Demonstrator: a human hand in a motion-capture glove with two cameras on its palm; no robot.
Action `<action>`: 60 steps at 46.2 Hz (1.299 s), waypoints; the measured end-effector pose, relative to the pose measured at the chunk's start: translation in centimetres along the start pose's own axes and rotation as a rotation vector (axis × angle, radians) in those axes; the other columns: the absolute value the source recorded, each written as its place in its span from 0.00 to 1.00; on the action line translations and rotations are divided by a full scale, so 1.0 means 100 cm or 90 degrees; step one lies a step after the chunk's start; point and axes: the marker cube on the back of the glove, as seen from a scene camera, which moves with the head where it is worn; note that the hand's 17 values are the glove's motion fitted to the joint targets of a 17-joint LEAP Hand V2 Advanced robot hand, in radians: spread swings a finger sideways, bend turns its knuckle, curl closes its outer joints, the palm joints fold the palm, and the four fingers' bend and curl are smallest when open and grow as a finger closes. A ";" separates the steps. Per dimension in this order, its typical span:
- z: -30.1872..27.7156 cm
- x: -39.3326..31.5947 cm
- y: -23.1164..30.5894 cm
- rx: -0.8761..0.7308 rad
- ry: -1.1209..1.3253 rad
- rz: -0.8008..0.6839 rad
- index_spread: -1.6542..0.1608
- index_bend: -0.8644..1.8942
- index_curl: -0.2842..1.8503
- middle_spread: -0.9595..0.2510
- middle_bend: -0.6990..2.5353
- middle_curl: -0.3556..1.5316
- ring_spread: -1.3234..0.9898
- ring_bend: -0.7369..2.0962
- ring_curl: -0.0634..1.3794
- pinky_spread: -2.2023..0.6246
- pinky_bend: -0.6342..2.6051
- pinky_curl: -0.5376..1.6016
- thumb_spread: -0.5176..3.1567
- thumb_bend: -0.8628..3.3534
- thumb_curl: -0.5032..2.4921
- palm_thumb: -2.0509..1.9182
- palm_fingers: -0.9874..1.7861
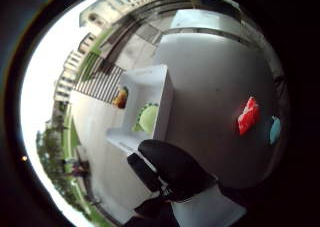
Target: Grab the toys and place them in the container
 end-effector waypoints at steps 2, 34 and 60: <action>0.008 0.022 -0.002 -0.001 0.052 0.071 0.73 0.34 0.28 0.79 0.28 0.44 0.57 0.47 0.24 0.79 0.60 0.43 0.40 0.18 0.27 0.49 0.31; 0.178 0.205 0.007 -0.132 0.017 0.173 0.74 0.34 0.22 0.76 0.27 0.42 0.58 0.43 0.23 0.80 0.57 0.41 0.39 0.19 0.24 0.49 0.31; 0.270 0.239 0.027 -0.262 0.052 0.184 0.74 0.32 0.18 0.76 0.26 0.39 0.57 0.48 0.26 0.78 0.62 0.43 0.41 0.21 0.26 0.55 0.32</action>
